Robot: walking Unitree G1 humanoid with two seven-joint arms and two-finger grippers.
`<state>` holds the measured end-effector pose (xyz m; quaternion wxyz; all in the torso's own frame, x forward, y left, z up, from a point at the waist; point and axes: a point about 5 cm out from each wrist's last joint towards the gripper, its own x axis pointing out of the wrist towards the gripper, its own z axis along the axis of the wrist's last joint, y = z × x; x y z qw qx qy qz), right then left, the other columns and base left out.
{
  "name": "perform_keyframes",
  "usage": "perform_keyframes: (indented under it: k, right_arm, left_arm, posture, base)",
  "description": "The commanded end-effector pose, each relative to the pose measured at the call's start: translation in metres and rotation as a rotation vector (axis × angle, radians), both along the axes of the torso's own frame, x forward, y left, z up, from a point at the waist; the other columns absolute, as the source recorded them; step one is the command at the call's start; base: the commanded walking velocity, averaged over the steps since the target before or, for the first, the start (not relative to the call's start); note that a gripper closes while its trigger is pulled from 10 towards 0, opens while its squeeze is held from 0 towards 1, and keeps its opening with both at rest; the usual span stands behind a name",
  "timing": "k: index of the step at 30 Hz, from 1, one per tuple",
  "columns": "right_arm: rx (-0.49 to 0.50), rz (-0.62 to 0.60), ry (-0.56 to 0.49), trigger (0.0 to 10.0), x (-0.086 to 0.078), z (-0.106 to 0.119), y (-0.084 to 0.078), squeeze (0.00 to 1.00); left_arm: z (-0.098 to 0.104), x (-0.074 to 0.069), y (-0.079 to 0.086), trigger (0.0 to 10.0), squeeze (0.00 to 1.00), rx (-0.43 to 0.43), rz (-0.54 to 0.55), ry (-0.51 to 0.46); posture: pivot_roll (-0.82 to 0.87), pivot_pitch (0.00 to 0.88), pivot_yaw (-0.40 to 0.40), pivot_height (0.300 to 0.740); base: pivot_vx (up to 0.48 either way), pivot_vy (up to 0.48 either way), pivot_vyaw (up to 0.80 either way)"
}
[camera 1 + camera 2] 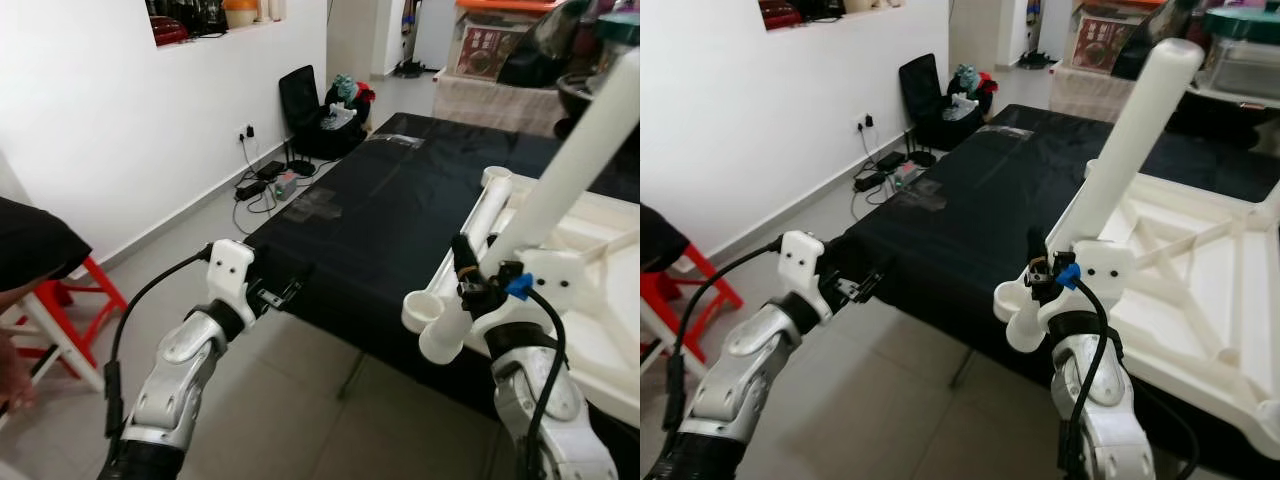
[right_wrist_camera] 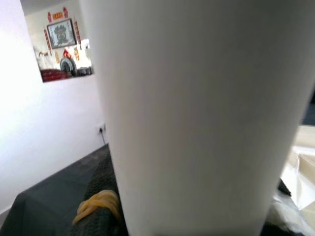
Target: Building children table
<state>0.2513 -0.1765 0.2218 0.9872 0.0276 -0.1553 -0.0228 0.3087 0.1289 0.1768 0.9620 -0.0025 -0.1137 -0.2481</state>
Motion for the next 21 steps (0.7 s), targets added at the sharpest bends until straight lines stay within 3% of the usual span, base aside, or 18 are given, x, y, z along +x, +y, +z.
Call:
perform_keyframes:
  k: [1,9,15,21]
  right_arm:
    - [0.038,0.038,-0.019,10.0,0.000,0.008,0.004,0.00]
    - [0.060,0.095,-0.052,10.0,0.001,0.017,0.008,0.00]
    - [0.073,0.069,-0.078,10.0,0.004,0.019,0.001,0.00]
    - [0.087,0.044,-0.095,10.0,0.008,0.020,-0.002,0.00]
  left_arm:
    - [0.001,-0.002,0.003,10.0,0.00,-0.008,-0.006,0.002]
    - [0.003,0.000,0.002,10.0,0.00,-0.029,-0.032,0.007]
    - [0.004,0.000,-0.001,10.0,0.00,-0.042,-0.051,0.000]
    - [0.006,0.001,-0.001,10.0,0.00,-0.051,-0.057,-0.005]
  posture:
    - [0.00,0.000,-0.013,0.740]
    - [-0.01,0.000,-0.011,0.740]
    - [-0.01,0.000,-0.010,0.740]
    - [-0.01,0.000,-0.018,0.740]
  base:
    - [0.000,0.000,0.00]
    - [0.000,0.000,0.00]
    - [0.308,0.000,0.00]
    - [0.361,0.000,-0.69]
